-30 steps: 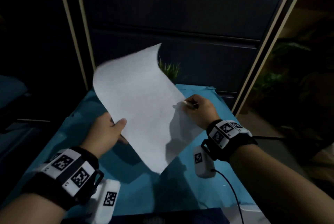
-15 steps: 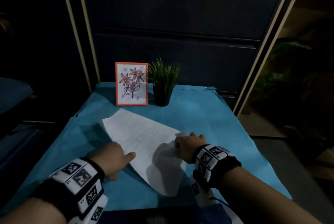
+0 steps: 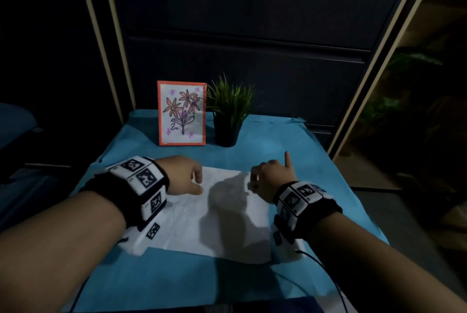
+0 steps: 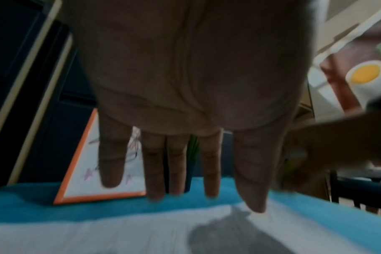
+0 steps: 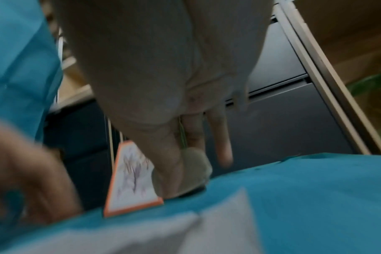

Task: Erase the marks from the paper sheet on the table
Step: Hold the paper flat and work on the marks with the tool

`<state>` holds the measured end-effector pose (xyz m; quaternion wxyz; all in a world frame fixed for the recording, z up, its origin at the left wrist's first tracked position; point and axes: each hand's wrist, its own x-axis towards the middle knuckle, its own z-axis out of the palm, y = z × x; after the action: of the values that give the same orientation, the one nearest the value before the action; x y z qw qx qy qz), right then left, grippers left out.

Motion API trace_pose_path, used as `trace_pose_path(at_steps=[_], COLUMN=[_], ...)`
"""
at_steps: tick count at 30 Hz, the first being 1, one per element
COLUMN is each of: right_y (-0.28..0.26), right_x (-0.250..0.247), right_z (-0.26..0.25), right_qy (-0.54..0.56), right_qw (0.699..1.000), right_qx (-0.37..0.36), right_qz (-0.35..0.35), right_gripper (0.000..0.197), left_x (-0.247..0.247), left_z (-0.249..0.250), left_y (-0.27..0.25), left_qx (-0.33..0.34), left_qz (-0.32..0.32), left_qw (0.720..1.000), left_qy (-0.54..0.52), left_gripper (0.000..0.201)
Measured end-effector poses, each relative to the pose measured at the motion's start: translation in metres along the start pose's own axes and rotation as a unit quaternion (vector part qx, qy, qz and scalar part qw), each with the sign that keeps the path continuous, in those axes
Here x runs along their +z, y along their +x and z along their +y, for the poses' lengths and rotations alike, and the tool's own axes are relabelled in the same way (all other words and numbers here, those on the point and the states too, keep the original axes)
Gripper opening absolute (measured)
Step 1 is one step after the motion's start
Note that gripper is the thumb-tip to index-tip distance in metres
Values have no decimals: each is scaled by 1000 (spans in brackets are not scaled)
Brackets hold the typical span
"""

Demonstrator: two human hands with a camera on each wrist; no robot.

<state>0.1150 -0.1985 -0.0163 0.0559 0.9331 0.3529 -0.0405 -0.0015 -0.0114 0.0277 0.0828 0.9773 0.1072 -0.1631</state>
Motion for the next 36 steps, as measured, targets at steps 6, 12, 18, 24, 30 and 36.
trace_pose_path(at_steps=[6, 12, 18, 24, 30, 36], right_y=[23, 42, 48, 56, 53, 64], right_x=[-17, 6, 16, 14, 18, 17], right_z=[-2, -11, -16, -27, -27, -32], right_qy=[259, 241, 221, 202, 160, 162], right_qw=[965, 968, 973, 978, 984, 985], right_qx=[25, 48, 54, 32, 12, 42], right_qz=[44, -41, -38, -37, -73, -43], right_gripper=[14, 24, 22, 22, 26, 20], left_x=[29, 44, 45, 52, 56, 57], left_z=[1, 10, 8, 1, 4, 3], left_y=[37, 42, 49, 58, 60, 61], left_qx=[38, 19, 43, 43, 44, 38], left_qz=[-56, -96, -50, -49, -37, -57], left_qw=[998, 993, 998, 998, 998, 998], left_qy=[9, 59, -5, -24, -7, -4], left_gripper=[73, 80, 57, 78, 73, 82])
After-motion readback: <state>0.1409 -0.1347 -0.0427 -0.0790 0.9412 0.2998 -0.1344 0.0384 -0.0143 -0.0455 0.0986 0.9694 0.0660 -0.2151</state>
